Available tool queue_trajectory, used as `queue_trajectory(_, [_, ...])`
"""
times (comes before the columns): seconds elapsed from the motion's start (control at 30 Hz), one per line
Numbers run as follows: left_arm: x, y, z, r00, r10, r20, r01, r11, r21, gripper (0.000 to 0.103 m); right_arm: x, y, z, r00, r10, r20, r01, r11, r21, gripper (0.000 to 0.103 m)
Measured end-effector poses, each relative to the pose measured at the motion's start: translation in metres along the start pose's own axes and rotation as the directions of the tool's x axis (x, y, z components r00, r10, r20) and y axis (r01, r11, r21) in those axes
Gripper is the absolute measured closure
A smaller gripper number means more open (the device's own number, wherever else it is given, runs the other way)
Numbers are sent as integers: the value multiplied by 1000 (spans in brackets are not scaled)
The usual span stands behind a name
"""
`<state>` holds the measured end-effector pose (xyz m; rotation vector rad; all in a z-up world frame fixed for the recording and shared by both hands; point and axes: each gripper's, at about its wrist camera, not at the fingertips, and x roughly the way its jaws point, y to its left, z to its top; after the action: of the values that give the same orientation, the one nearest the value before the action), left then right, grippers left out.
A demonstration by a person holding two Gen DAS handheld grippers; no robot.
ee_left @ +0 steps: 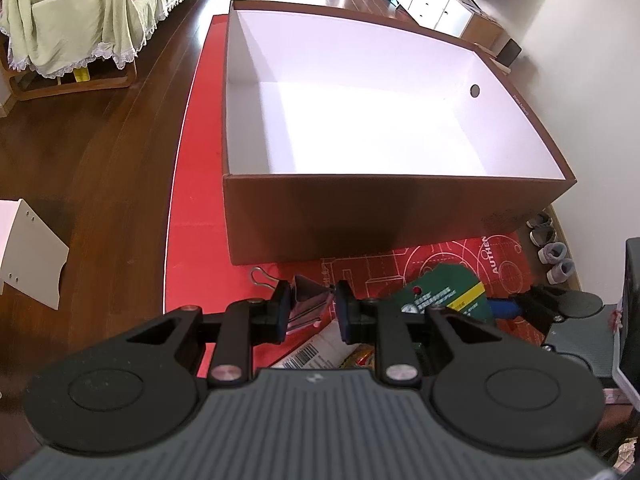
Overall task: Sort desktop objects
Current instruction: 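Grasp the pink binder clip with the left tool while the right tool grasps the green lip-balm card, then carry the clip and card into the box and open both tools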
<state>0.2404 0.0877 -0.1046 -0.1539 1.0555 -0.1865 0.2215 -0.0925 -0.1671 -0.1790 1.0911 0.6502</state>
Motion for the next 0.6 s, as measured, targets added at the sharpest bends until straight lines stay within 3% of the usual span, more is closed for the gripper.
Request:
queue_trajectory(0.37, [-25,-16,3,999,-29,37,28,999,41,83,-57,-7,1,988,3,153,-5,1000,16,17])
queue_trajectory(0.6, [-53,-37,23,992,-70,110,59,994,93,83,-96,-17,14,970,-5,242,-9,998,54,17])
